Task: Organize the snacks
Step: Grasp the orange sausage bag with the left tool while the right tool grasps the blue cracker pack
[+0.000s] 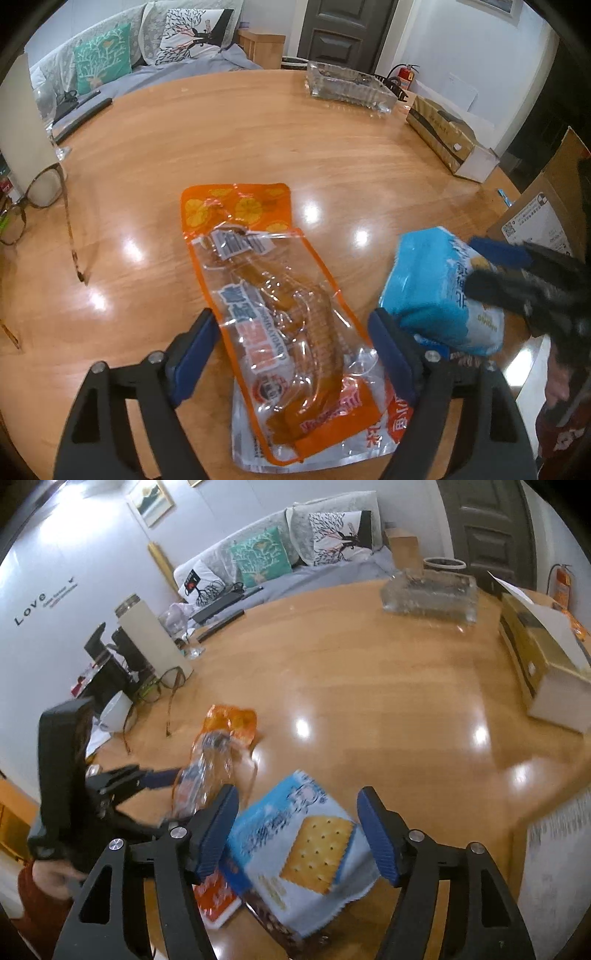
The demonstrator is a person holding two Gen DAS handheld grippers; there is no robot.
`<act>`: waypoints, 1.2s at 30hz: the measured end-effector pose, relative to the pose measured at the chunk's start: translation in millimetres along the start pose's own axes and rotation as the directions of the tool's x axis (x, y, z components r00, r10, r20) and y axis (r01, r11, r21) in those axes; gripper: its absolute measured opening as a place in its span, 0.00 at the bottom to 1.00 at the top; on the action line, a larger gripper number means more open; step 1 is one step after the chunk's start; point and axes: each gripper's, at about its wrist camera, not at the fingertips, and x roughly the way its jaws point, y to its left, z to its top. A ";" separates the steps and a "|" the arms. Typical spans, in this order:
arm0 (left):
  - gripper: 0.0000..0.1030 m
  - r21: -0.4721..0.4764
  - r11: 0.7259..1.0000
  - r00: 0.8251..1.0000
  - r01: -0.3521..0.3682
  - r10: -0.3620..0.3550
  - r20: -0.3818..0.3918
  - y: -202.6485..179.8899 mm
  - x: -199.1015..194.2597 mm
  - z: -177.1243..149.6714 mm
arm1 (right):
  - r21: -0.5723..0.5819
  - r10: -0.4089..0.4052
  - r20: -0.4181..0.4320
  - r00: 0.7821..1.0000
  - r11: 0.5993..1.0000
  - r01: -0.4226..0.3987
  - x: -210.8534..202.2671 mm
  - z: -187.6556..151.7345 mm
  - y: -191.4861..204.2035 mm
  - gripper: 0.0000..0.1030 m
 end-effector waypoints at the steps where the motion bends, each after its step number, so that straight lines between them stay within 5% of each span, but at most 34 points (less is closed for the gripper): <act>1: 0.78 0.002 1.000 1.000 -0.003 0.003 0.001 2.5 -2.0 -1.8 | -0.005 -0.008 -0.006 1.000 1.000 0.008 -2.1 -4.0 1.7 0.63; 9: 0.78 -0.009 1.000 0.999 -0.024 0.024 0.025 26.2 -15.0 -12.3 | -0.136 -0.061 -0.083 0.995 0.989 0.050 -3.1 -33.7 12.8 0.68; 24: 0.77 0.036 0.997 0.998 -0.061 0.060 0.031 13.5 -4.5 -8.7 | -0.138 -0.165 -0.007 0.986 0.977 0.163 11.7 -31.6 24.9 0.62; 28: 0.67 0.071 0.990 0.992 -0.120 0.116 0.048 7.5 -2.5 -9.5 | -0.118 -0.214 0.027 0.977 0.969 0.215 8.4 -30.3 16.8 0.62; 36: 0.55 0.033 0.995 0.993 -0.092 0.089 0.079 20.5 -14.4 -12.2 | -0.088 -0.205 0.037 0.978 0.974 0.208 6.2 -28.5 8.3 0.62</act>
